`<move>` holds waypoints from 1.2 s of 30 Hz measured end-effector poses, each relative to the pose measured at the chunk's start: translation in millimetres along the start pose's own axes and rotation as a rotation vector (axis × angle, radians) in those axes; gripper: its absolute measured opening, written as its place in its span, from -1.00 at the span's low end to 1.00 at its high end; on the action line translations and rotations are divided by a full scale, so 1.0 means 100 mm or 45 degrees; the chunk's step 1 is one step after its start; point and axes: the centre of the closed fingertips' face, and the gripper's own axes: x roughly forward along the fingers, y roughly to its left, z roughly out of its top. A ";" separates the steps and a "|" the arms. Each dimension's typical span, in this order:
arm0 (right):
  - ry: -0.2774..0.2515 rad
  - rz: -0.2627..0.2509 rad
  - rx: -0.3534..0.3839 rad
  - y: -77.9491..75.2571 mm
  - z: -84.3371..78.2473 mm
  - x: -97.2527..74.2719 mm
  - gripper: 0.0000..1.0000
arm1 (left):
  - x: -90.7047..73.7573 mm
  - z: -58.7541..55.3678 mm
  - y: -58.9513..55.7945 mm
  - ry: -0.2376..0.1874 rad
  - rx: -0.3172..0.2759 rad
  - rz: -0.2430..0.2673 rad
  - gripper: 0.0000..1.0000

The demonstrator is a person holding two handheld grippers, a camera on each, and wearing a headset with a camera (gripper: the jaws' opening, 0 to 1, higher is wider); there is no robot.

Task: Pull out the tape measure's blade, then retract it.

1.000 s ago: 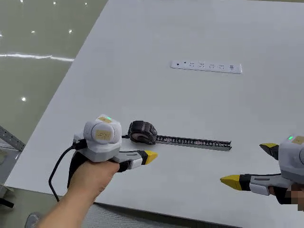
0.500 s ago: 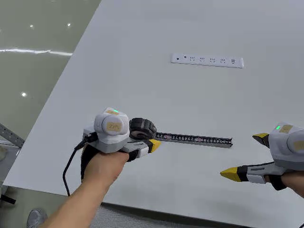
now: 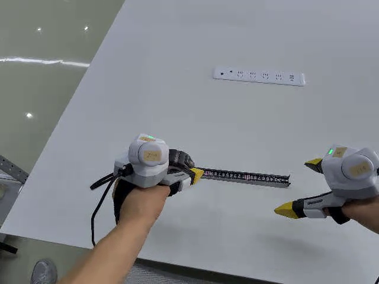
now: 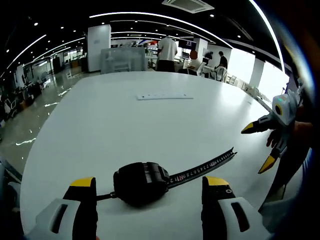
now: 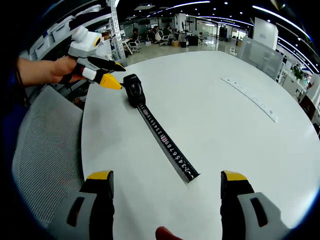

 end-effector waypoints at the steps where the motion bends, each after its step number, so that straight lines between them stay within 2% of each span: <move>1: 0.003 0.002 -0.003 -0.01 0.00 0.01 0.68 | 0.02 -0.01 0.00 0.002 -0.004 -0.003 0.66; 9: 0.029 0.066 -0.059 -0.04 -0.01 0.10 0.49 | 0.14 -0.05 0.03 0.019 -0.060 0.022 0.64; 11: 0.030 0.071 -0.084 -0.06 -0.02 0.11 0.36 | 0.17 -0.06 0.05 0.019 -0.064 0.029 0.63; 13: 0.041 0.070 -0.106 -0.09 -0.03 0.15 0.32 | 0.20 -0.08 0.06 0.026 -0.061 0.042 0.61; 20: 0.081 0.100 -0.144 -0.14 -0.08 0.25 0.16 | 0.29 -0.05 0.09 0.017 -0.085 0.055 0.56; 27: 0.120 0.116 -0.193 -0.19 -0.12 0.34 0.06 | 0.38 -0.07 0.12 0.038 -0.108 0.066 0.52; 36: 0.167 0.137 -0.256 -0.23 -0.16 0.39 -0.07 | 0.40 -0.13 0.13 0.051 -0.146 0.069 0.41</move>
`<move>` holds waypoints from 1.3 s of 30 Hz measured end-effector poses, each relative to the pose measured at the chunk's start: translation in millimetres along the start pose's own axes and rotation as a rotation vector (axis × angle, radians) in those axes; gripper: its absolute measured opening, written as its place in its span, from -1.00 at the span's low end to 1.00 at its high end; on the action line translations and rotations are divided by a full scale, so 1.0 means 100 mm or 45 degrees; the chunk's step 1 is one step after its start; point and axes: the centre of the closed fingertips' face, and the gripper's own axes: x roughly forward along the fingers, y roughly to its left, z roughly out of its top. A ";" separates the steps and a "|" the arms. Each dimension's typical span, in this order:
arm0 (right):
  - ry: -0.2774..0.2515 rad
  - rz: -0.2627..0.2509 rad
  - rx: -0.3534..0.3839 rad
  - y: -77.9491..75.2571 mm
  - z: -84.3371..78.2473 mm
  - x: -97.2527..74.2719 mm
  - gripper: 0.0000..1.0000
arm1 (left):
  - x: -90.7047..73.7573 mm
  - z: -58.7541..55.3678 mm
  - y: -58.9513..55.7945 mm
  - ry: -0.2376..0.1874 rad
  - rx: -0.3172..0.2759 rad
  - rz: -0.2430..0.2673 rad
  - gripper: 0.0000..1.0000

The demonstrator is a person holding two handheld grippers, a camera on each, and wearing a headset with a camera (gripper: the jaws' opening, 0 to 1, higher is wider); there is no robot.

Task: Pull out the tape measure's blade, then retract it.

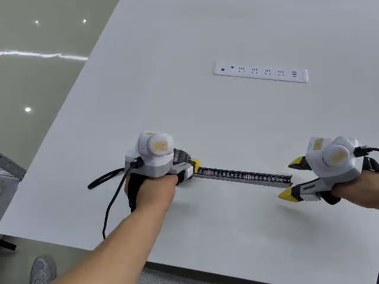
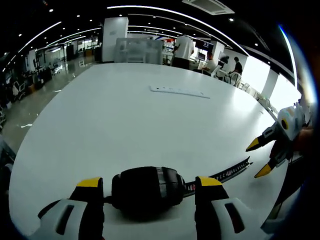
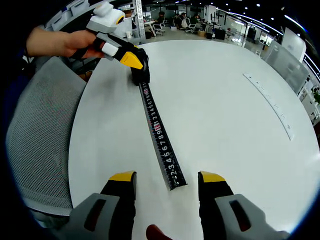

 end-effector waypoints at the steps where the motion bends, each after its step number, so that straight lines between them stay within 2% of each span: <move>1: 0.007 0.003 0.000 -0.01 -0.01 0.01 -0.08 | 0.00 0.00 -0.01 -0.003 0.004 -0.003 0.38; 11: 0.050 0.021 -0.059 -0.05 -0.05 0.06 -0.22 | 0.02 -0.02 -0.01 -0.008 -0.015 -0.020 0.26; 18: 0.080 0.037 -0.101 -0.08 -0.11 0.07 -0.32 | 0.03 -0.01 0.03 -0.009 -0.012 -0.020 0.21; 29: 0.129 0.066 -0.238 -0.08 -0.17 0.09 -0.54 | 0.04 -0.01 0.00 -0.014 -0.015 -0.038 0.16; 39: 0.146 0.094 -0.285 -0.08 -0.20 0.13 -0.63 | 0.04 -0.01 0.00 -0.008 -0.015 -0.037 0.16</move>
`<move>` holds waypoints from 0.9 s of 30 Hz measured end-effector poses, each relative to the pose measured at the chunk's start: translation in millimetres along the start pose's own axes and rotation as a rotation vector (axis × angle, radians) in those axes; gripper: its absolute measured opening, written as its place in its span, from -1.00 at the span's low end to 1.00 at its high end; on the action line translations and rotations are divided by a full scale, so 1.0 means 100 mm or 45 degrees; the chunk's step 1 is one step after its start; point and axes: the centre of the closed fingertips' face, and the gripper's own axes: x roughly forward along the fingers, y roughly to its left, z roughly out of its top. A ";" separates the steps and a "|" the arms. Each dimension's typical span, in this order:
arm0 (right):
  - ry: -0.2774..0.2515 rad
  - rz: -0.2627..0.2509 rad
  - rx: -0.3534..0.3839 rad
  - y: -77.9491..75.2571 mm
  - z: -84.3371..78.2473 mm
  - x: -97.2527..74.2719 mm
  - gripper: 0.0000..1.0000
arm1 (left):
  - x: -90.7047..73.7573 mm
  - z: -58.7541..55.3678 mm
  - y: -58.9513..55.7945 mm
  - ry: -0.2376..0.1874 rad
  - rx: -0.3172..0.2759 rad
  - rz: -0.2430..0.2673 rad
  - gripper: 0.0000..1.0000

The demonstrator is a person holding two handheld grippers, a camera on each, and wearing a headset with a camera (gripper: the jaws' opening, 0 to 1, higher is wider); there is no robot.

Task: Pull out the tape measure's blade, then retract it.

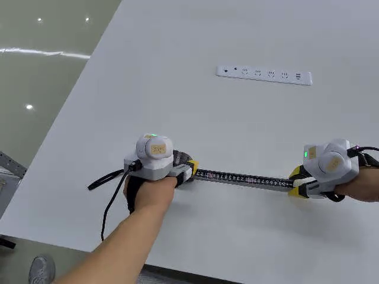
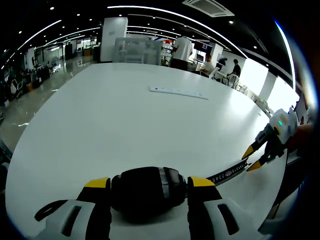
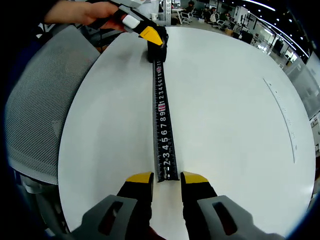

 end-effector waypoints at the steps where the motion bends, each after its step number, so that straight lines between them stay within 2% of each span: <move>1: 0.003 0.001 -0.005 0.00 0.00 0.00 -0.64 | 0.00 0.00 0.00 0.000 0.000 0.000 0.16; 11: -0.001 0.018 -0.005 0.00 0.00 0.01 -0.73 | 0.00 0.00 0.01 -0.015 0.005 -0.007 0.16; 27: -0.008 0.035 -0.023 -0.02 0.00 0.02 -0.77 | 0.00 0.00 0.00 -0.015 0.032 -0.007 0.13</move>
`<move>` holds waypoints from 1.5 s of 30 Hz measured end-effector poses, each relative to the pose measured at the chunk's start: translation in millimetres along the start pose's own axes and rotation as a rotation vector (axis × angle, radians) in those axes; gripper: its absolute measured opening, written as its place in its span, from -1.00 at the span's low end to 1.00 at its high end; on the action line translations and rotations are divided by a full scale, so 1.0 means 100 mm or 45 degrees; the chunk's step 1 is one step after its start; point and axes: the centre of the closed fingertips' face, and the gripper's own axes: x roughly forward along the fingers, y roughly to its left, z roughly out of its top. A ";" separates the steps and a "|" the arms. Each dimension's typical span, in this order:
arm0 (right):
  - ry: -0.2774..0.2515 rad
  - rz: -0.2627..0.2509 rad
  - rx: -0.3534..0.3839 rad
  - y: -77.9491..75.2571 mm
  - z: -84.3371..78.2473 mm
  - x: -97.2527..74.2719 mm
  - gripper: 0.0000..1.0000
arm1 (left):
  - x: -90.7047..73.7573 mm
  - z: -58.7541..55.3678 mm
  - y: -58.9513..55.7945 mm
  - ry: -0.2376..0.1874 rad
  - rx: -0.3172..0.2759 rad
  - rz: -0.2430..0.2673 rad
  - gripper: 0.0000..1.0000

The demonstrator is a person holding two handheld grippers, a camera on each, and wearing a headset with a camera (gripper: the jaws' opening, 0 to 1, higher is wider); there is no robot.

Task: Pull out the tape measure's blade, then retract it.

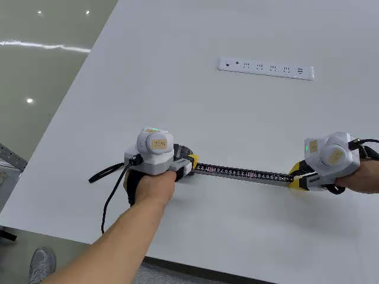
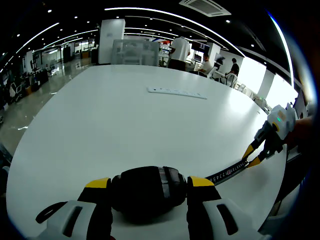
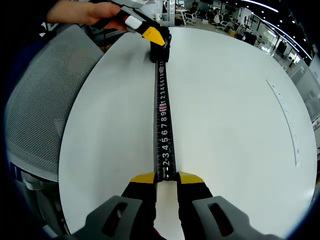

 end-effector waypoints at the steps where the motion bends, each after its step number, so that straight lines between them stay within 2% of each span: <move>1: 0.001 0.000 -0.001 0.00 0.00 0.00 -0.78 | 0.00 0.00 0.00 0.001 0.000 0.001 0.13; 8: 0.002 -0.006 0.005 0.01 0.00 0.00 -0.79 | 0.00 0.00 0.00 -0.008 0.015 0.006 0.10; 31: -0.050 0.005 -0.014 0.01 0.23 0.12 -0.79 | -0.01 0.00 0.00 -0.011 0.006 -0.012 0.07; 45: -0.090 0.009 -0.008 0.03 0.45 0.20 -0.80 | -0.01 0.00 0.00 -0.015 0.000 -0.023 0.07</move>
